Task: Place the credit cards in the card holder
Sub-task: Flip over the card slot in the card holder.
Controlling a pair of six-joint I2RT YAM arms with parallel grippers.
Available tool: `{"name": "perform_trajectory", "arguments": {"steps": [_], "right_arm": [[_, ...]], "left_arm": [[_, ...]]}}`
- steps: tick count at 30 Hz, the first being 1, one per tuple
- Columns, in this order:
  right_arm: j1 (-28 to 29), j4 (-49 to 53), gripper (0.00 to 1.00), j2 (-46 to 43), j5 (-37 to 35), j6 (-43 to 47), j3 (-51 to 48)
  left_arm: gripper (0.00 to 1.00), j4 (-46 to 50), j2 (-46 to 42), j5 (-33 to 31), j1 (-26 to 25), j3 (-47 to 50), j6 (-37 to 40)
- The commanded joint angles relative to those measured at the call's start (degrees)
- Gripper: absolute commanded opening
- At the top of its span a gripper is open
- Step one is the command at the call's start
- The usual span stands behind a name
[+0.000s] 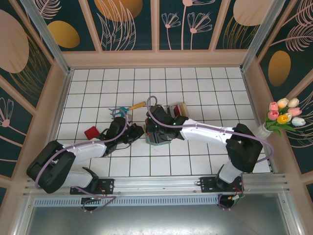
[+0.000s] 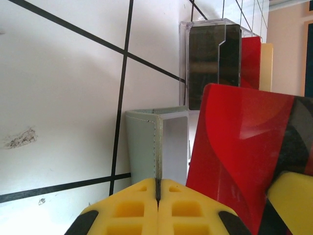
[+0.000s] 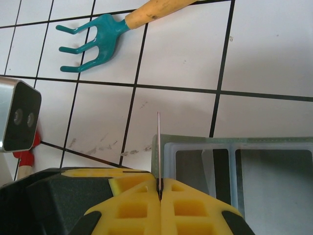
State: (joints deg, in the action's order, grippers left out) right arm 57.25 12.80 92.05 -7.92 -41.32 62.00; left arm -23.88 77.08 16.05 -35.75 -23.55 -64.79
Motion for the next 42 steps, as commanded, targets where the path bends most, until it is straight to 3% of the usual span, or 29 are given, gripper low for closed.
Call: {"name": "perform_trajectory", "arguments": {"steps": [1, 9, 15, 21, 37, 42], "right_arm": [[1.1, 0.9, 0.0, 2.2, -3.5, -1.1, 2.9], [2.4, 4.6, 0.0, 2.9, -7.9, -0.2, 4.4], [2.4, 1.6, 0.01, 0.0, -3.7, 0.9, 4.3], [2.3, 2.2, 0.01, -1.0, -6.5, 1.1, 4.0], [2.7, 4.2, 0.01, 4.6, -6.3, 0.6, 4.9], [3.9, 8.3, 0.01, 6.0, -10.5, 1.2, 7.2]], "left_arm": [[0.0, -2.3, -0.2, 0.6, 0.1, 0.6, -0.5], [0.0, -1.7, -0.1, 0.4, 0.1, 0.6, -0.4], [0.0, -1.2, -0.2, 0.0, 0.1, 0.8, -0.4], [0.0, -1.0, -0.3, 0.0, 0.1, 0.7, -0.4], [0.0, -0.9, -0.5, 0.4, 0.1, 0.3, -0.4], [0.0, -1.0, -0.5, 0.4, 0.1, 0.3, -0.4]]}}
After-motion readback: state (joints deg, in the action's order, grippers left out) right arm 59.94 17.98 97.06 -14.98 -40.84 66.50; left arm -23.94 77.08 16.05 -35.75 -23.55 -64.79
